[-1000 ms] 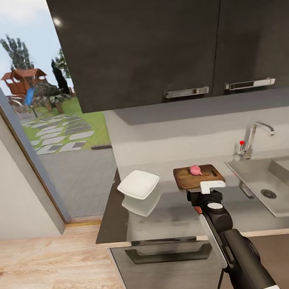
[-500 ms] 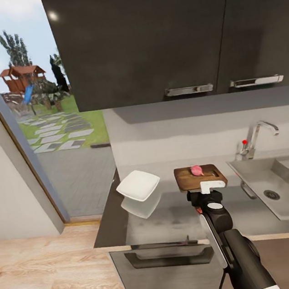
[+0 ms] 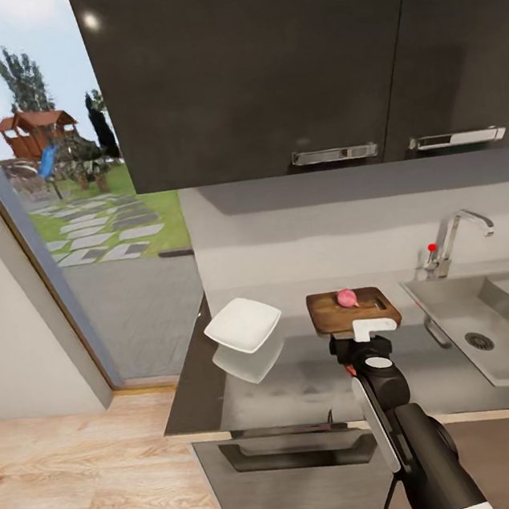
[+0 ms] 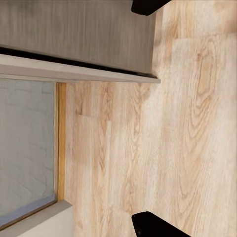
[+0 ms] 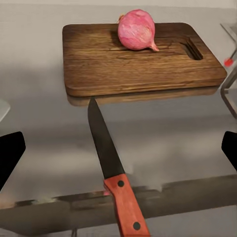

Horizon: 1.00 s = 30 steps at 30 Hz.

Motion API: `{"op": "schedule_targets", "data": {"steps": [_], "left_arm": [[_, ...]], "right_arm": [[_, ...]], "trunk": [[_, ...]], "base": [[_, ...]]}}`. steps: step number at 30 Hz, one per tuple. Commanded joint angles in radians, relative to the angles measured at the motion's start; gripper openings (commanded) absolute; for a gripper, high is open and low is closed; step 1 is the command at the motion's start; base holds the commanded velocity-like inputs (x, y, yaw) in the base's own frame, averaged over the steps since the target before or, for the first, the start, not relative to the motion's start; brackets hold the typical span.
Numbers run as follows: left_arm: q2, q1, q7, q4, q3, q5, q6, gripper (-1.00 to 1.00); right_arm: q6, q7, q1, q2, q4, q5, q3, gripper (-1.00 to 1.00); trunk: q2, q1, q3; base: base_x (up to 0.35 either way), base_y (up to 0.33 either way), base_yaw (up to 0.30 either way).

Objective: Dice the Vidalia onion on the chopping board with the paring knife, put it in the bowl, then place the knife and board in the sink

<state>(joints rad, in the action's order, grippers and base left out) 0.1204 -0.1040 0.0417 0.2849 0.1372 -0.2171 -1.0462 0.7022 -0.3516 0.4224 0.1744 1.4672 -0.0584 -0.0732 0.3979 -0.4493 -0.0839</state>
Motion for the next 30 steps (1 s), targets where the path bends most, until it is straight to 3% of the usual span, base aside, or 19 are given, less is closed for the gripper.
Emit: {"op": "schedule_targets", "data": {"steps": [1,15,30], "left_arm": [[0.001,0.000,0.004,0.002,0.008,-0.007,-0.001,1.00],[-0.001,0.000,0.003,-0.010,0.008,-0.007,-0.001,1.00],[-0.001,0.000,0.004,-0.012,0.007,-0.007,-0.001,1.00]], "right_arm": [[0.009,-0.001,0.001,0.000,0.001,-0.006,-0.001,1.00],[0.016,-0.001,0.001,0.000,0.001,-0.006,-0.002,1.00],[0.016,-0.001,0.001,0.000,0.001,-0.005,-0.002,1.00]], "trunk": [[0.002,-0.001,-0.002],[0.002,-0.001,-0.002],[0.002,-0.001,-0.002]], "base": [[0.000,0.000,0.000],[-0.148,0.000,0.000],[-0.010,-0.010,0.000]]}}
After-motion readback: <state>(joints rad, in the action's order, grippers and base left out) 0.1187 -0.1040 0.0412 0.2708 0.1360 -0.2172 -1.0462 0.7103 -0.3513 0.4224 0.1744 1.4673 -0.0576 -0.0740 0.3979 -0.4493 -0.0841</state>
